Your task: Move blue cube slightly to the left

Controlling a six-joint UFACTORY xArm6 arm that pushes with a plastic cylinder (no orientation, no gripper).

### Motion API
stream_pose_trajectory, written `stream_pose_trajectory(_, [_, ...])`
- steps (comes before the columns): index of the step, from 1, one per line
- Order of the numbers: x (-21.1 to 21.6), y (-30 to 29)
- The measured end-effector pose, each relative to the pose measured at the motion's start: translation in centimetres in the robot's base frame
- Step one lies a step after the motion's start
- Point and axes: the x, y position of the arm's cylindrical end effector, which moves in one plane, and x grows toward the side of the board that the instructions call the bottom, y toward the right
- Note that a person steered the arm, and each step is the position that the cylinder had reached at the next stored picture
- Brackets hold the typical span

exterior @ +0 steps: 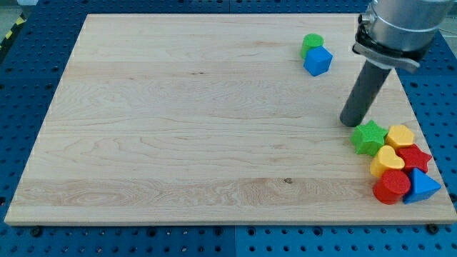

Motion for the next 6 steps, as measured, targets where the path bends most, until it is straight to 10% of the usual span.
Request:
stream_pose_trajectory(3, [-12.1,4.6])
stream_pose_trajectory(6, [-7.1,-4.9])
